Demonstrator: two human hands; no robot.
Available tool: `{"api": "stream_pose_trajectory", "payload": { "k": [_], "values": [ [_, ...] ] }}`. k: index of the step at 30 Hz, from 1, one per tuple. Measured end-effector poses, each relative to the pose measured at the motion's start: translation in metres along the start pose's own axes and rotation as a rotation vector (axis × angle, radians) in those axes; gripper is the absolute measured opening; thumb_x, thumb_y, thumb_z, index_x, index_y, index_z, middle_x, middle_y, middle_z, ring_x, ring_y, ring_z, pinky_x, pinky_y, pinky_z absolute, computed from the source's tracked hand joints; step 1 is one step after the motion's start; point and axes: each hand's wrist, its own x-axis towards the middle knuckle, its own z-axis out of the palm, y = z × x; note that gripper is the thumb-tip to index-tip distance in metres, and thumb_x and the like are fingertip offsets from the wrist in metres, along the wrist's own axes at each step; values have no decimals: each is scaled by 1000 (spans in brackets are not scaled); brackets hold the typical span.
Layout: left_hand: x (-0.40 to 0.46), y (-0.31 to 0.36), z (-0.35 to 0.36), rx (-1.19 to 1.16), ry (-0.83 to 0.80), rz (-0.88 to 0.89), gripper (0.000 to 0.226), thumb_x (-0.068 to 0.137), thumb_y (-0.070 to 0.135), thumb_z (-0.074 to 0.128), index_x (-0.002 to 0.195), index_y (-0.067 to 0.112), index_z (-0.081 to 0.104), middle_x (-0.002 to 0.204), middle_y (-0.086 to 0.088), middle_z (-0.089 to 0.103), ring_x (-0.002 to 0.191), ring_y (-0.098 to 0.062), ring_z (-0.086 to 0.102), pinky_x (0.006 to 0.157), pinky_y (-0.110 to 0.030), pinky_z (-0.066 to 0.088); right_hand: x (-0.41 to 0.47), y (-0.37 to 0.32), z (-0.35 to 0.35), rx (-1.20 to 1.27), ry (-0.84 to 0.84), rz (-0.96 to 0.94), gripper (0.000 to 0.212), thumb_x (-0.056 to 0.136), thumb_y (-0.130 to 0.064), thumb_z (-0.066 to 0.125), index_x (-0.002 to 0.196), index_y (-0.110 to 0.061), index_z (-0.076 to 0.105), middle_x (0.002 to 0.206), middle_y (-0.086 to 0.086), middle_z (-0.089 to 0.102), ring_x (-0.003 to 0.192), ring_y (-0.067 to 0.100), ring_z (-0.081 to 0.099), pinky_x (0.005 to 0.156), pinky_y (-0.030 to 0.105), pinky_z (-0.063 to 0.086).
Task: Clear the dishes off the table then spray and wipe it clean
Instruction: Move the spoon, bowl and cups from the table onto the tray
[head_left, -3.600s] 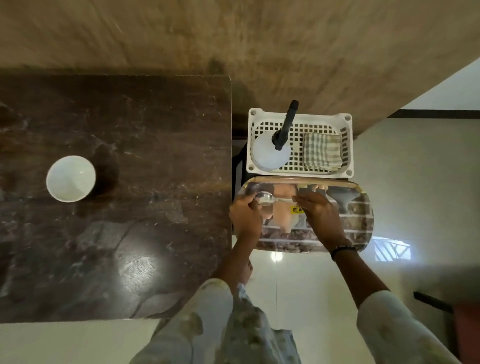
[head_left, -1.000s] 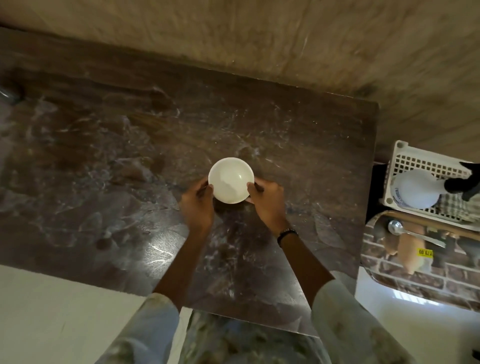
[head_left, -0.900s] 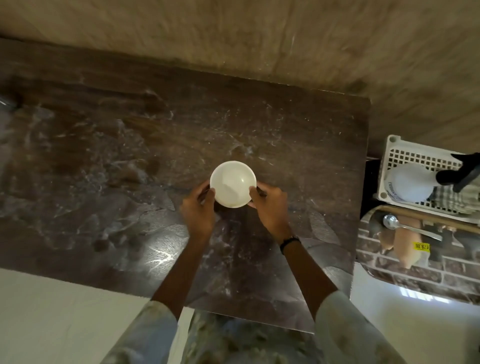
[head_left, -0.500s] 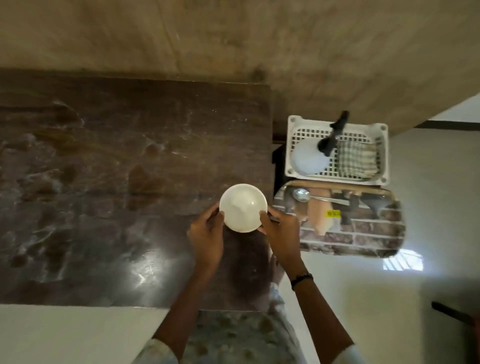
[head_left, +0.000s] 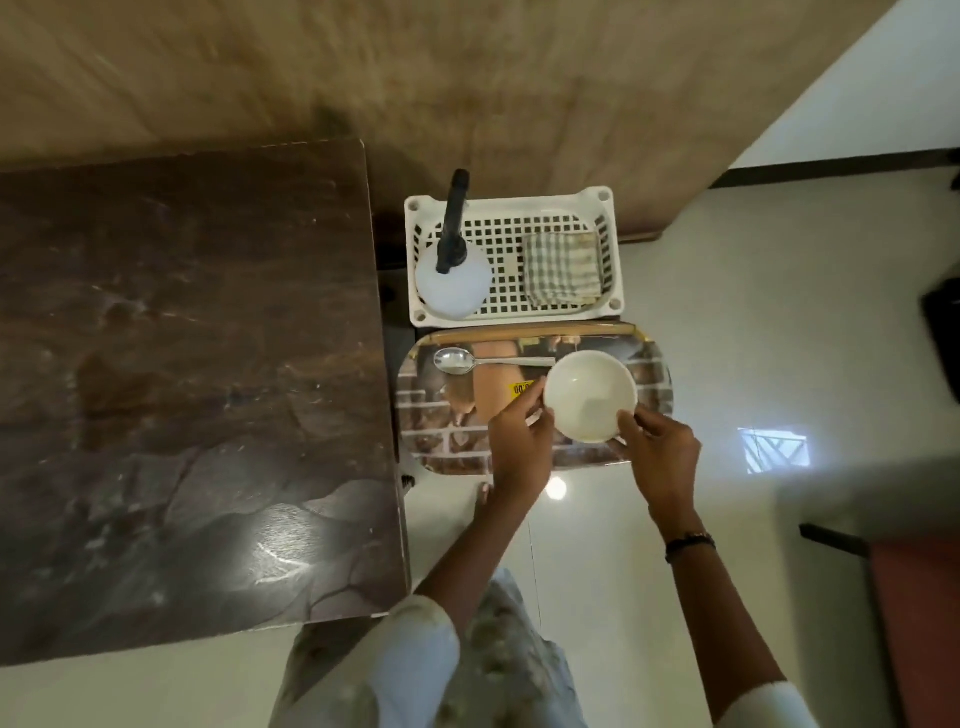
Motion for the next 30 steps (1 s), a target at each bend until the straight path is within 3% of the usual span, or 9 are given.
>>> {"api": "stream_pose_trajectory", "payload": {
  "k": [1,3,6,10,12,15,20,25,30],
  "values": [
    [2,1,8,11,-38,-11,43,88,0,53,131,8,55,125,-6,64,110,-14,61,88,-15,51,5,3,-3,8,6,23,20,91,-11,65,107,-1,73,95,12,74,89,26,69,76,40,60],
    [8,3,23,30,-99,-36,46,88,-1,52,133,10,53,122,-7,65,107,-13,61,86,-15,52,16,8,-9,10,0,51,17,91,-9,63,99,2,73,88,9,72,89,28,67,73,42,60],
    [15,1,32,61,-132,-49,49,87,0,52,135,13,52,118,-7,68,105,-15,63,86,-38,56,27,11,-12,14,-24,75,15,92,-8,62,94,3,72,84,7,69,88,30,68,68,38,59],
    [18,5,29,59,-153,-66,54,87,-3,51,138,13,46,120,-9,66,105,-15,61,83,-44,56,34,7,-9,28,-32,131,16,92,-8,61,92,5,71,83,10,68,86,29,66,73,43,59],
    [20,7,28,67,-176,-55,54,88,-2,51,140,12,43,126,-11,62,110,-21,60,86,-44,55,36,5,-9,36,-36,122,16,92,-7,62,94,5,71,87,9,68,88,27,65,69,36,59],
    [23,10,29,87,-186,-55,54,89,-1,50,141,12,41,129,-12,60,111,-15,56,93,-38,52,39,3,-10,39,-51,115,15,92,-8,62,94,5,70,90,8,68,90,23,64,58,20,54],
    [24,12,28,80,-213,-43,55,89,0,51,141,12,40,128,-12,61,116,-22,57,94,-40,52,40,3,-9,-28,-49,135,22,96,-15,59,105,3,68,101,17,69,98,32,65,76,35,56],
    [24,16,8,65,-158,-97,48,93,10,51,140,10,42,132,-10,58,122,-18,55,97,-27,45,28,-12,-2,-238,140,-61,44,100,-25,51,139,-5,47,134,17,57,122,34,53,99,45,46],
    [29,14,-42,-3,19,-66,27,92,9,51,115,10,64,113,-3,67,100,-15,63,88,-29,52,1,-48,25,-206,51,-292,36,99,-19,53,132,-5,55,135,18,57,124,37,53,105,46,42]
  ]
}}
